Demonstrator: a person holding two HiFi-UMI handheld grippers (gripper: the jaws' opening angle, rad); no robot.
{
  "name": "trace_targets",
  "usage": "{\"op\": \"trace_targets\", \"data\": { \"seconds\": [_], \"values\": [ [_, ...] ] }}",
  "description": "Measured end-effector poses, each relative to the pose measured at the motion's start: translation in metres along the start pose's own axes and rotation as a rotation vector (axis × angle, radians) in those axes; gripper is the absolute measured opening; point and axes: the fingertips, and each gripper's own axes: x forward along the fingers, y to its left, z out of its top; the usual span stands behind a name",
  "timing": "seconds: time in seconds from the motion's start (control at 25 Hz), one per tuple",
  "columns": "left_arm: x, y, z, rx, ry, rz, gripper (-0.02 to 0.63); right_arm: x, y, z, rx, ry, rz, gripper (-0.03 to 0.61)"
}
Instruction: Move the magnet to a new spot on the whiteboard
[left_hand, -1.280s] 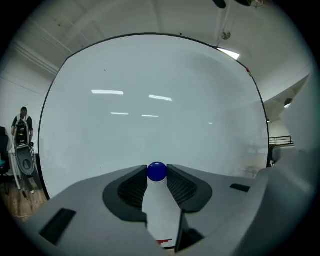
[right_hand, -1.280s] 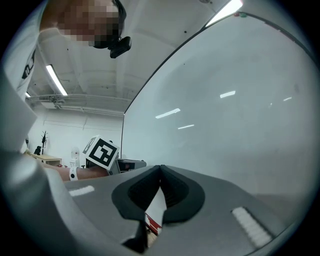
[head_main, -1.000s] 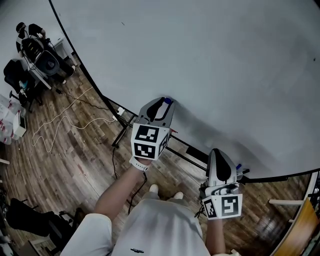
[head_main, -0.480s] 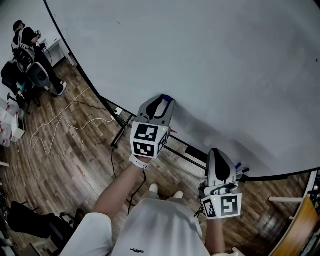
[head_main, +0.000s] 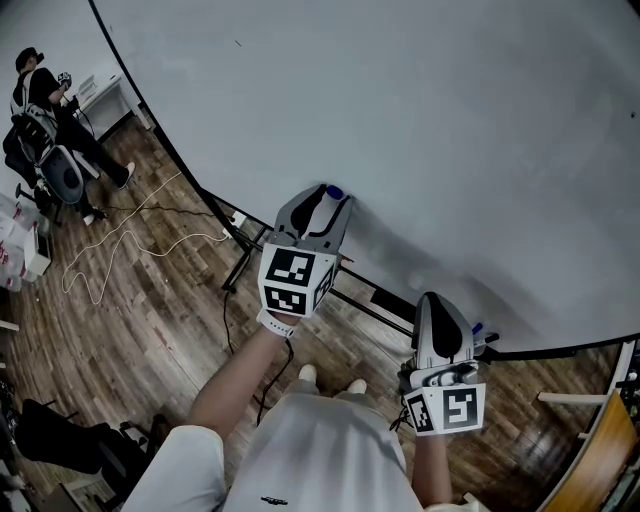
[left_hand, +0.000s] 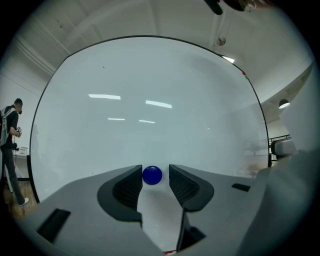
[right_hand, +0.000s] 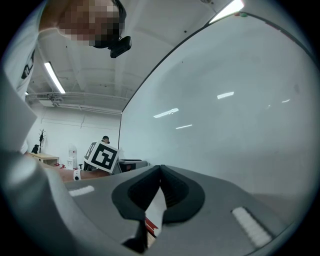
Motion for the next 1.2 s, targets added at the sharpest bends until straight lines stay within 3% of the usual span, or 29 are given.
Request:
{"op": "trace_targets", "data": {
  "seconds": [0.24,0.72,1.2],
  "values": [
    [-0.023,-0.004,-0.004,-0.003,0.008,0.019,0.149,0.0,-0.003,0.0,-0.006,0.005,0.008,0.009],
    [-0.123,-0.019,-0.017,-0.085,0.026,0.065,0.014,-0.009,0.001,0.008,-0.018,-0.007,0.008,0.009],
    [-0.194,-0.034,-0.047,-0.132,0.084,0.107,0.006,-0.03,-0.003,0.004,-0.076,0.023,-0.002,0.009]
  ]
}}
